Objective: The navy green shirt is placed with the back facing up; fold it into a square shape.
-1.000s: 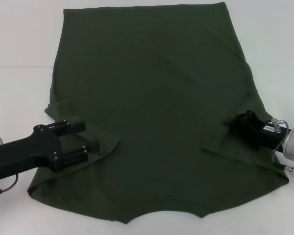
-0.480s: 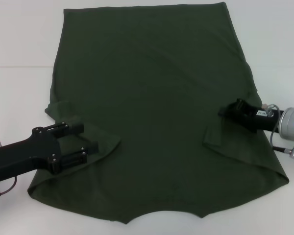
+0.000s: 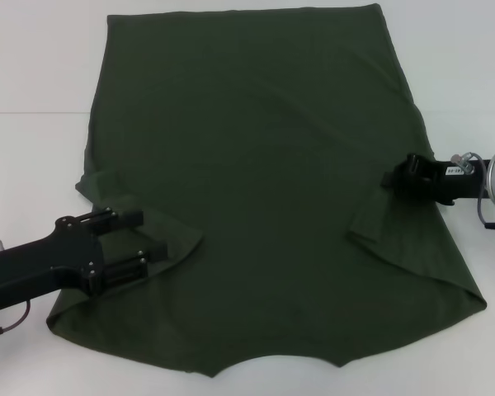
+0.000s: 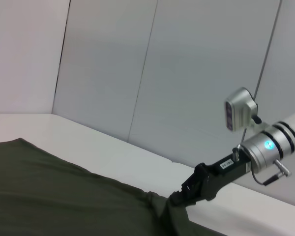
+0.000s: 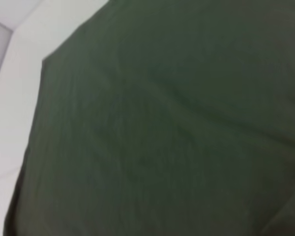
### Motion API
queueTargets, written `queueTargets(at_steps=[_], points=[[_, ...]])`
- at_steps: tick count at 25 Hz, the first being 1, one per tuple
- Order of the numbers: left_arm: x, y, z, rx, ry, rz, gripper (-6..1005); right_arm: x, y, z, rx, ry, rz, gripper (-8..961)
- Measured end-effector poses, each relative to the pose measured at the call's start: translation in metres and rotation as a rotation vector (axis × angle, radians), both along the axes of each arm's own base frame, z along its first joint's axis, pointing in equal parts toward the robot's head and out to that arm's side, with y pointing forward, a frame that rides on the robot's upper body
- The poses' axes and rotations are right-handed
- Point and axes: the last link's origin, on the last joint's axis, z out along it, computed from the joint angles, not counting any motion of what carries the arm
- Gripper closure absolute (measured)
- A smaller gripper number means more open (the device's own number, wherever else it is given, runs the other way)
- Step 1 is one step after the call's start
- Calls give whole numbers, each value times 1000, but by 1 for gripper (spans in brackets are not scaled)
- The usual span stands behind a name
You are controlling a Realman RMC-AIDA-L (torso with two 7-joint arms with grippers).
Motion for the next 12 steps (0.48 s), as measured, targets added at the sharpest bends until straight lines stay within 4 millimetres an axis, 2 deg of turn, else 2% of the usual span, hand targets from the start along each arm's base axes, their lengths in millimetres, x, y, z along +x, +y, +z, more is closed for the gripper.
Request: queueTargets(at_steps=[12], points=[[-4,-7,-2,-9,-11,13,299,-27,11,17,-137,-209,71,915]])
